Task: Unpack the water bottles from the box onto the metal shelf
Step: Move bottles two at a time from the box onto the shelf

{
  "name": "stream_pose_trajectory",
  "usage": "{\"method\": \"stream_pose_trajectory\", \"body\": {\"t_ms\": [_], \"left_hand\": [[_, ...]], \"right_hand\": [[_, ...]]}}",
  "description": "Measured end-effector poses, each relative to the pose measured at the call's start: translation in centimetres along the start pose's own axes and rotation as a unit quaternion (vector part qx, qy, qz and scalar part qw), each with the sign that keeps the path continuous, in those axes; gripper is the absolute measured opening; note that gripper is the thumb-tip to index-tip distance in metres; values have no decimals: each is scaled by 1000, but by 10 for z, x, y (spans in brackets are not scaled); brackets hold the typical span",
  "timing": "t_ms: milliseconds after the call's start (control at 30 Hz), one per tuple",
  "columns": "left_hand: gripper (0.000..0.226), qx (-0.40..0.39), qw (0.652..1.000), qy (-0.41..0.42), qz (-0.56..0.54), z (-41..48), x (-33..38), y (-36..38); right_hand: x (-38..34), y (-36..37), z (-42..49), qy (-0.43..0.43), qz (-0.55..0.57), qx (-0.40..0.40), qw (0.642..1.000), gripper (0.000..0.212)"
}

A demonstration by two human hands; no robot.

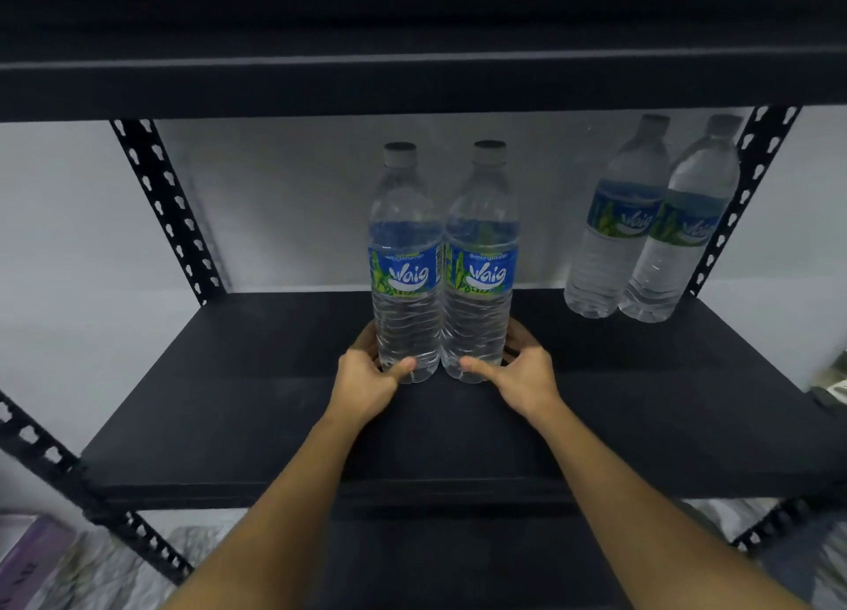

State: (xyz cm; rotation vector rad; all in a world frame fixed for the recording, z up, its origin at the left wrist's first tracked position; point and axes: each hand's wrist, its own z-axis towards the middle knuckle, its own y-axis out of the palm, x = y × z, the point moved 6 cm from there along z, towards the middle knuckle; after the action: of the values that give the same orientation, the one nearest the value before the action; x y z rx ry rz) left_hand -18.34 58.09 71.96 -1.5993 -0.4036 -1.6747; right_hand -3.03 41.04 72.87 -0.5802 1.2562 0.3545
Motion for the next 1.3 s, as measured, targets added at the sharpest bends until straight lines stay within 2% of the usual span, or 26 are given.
{"method": "stream_pose_trajectory", "body": {"t_ms": [133,300,433,600,700,767,833,867,967,1033,1167,1300], "left_hand": [[72,17,1000,-8,17,39,-9,0],[58,23,997,13,72,77,-4,6],[59,-2,997,15,79,101,-7,9],[59,-6,997,4,73,113,-10,9],[67,-26,994,-18,103,113,-9,8],[68,-49,986,-36,158,105,-5,8],[56,-71,966,-44,246,88,2,9],[52,-71,956,-48,282,79,2,8],[49,-70,932,-52,352,42,-3,7],[47,-76,922,-29,379,10,-5,7],[43,-33,921,47,386,-62,-1,7],[43,-8,923,66,379,-126,7,13]], "right_hand": [[7,7,39,20,26,-3,999,66],[12,11,75,7,-3,5,1000,64],[16,15,95,7,-21,25,999,63],[22,15,110,44,-82,11,996,80],[36,14,118,64,-121,-2,991,89],[23,12,99,63,-143,6,988,74],[15,8,79,45,-157,18,986,44],[14,6,69,44,-166,21,985,37],[15,3,37,58,-300,-43,951,52],[14,0,11,40,-374,-72,924,52],[0,-4,-54,-26,-395,-72,916,43],[-3,-6,-114,-45,-416,-80,905,45]]}}
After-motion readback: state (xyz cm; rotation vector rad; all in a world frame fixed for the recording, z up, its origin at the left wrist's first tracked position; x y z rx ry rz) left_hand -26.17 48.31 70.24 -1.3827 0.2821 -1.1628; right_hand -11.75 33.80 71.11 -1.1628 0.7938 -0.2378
